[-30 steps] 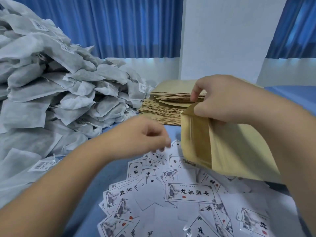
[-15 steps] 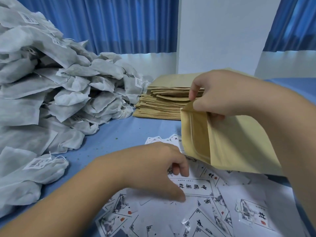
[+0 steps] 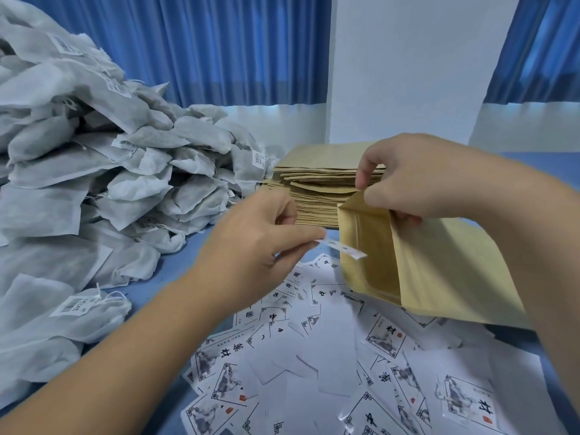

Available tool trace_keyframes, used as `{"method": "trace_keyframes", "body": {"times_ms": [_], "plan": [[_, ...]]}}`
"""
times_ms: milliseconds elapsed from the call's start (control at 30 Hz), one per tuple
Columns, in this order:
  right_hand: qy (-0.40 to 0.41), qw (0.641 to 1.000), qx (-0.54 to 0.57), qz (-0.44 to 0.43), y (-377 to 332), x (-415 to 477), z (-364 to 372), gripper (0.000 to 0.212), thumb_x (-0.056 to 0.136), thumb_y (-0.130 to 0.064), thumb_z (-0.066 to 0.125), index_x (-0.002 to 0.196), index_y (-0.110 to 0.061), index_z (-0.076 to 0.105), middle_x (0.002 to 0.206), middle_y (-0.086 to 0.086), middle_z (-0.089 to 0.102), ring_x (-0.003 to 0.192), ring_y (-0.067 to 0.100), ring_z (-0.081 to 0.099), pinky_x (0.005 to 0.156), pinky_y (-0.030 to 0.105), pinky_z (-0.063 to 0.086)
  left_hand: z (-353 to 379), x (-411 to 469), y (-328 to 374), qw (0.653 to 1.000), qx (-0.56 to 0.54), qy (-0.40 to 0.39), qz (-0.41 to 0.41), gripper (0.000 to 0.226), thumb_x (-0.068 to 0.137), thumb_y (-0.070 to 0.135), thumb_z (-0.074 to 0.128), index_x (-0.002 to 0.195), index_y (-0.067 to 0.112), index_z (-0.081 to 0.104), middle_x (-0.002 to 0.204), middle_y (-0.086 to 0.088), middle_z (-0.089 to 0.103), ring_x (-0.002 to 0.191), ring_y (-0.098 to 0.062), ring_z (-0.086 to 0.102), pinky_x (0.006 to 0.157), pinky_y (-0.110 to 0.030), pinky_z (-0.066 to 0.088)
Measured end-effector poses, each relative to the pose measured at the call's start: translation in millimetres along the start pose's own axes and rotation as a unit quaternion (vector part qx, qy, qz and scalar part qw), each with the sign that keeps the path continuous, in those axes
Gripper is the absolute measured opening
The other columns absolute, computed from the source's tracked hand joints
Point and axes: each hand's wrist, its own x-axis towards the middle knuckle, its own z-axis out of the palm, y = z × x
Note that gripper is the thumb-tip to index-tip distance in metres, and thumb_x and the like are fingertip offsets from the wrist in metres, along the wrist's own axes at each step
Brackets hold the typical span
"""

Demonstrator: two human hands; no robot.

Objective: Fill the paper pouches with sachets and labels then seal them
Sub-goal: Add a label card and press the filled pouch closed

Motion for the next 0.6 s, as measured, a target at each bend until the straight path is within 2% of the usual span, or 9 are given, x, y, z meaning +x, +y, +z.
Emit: {"method": "trace_keyframes", "body": {"times_ms": [100,200,300,367,467,600], "plan": [[0.0,1.0,-0.013,-0.01,-4,-1,1,0.012,0.077,-0.02,0.052,0.082,-0.028,0.06,0.041,-0.011,0.058,0.038,0.005,0.053,0.05,0.023,0.037,8,0,11,1.0,0.001,-0.01,0.013,0.022,0.09,0.017,0.058,0.101,0.013,0.077,0.074,-0.008,0.051,0.065,-0.026,0.048,0.05,-0.035,0.042],[-0.002,1.0,-0.015,-0.025,-8,-2,3,0.014,0.076,-0.019,0.051,0.081,-0.029,0.059,0.042,-0.011,0.058,0.036,0.004,0.053,0.048,0.022,0.036,17,4,24,0.996,-0.011,-0.075,0.042,0.029,0.083,0.001,0.057,0.105,0.009,0.074,0.088,-0.011,0.061,0.072,-0.029,0.053,0.057,-0.037,0.045],[-0.005,0.999,-0.02,-0.037,-11,-4,3,0.015,0.075,-0.018,0.051,0.081,-0.029,0.059,0.041,-0.013,0.057,0.036,0.003,0.051,0.046,0.021,0.035,22,8,30,0.99,-0.021,-0.134,0.041,0.04,0.089,0.012,0.036,0.113,0.002,0.067,0.094,-0.014,0.062,0.077,-0.032,0.054,0.061,-0.041,0.047],[-0.003,0.999,-0.019,-0.043,-13,-4,3,0.015,0.075,-0.018,0.051,0.081,-0.029,0.059,0.042,-0.016,0.057,0.035,0.004,0.051,0.046,0.022,0.036,23,6,29,0.988,-0.028,-0.152,0.03,0.035,0.094,0.013,0.043,0.12,0.0,0.063,0.091,-0.014,0.061,0.079,-0.034,0.054,0.065,-0.044,0.048],[-0.003,0.999,-0.016,-0.049,-14,-6,2,0.014,0.075,-0.019,0.052,0.082,-0.029,0.06,0.045,-0.02,0.057,0.036,0.005,0.051,0.048,0.023,0.04,19,5,27,0.989,-0.049,-0.138,0.032,0.019,0.087,0.012,0.066,0.104,0.003,0.068,0.09,-0.009,0.064,0.081,-0.031,0.058,0.071,-0.042,0.049],[-0.005,0.997,-0.031,-0.064,-18,-8,2,0.014,0.075,-0.02,0.053,0.083,-0.029,0.059,0.049,-0.033,0.053,0.039,0.001,0.051,0.048,0.023,0.038,16,9,34,0.984,-0.096,-0.143,0.053,0.006,0.081,0.01,0.07,0.077,0.006,0.07,0.074,-0.008,0.063,0.073,-0.028,0.056,0.067,-0.036,0.049]]}}
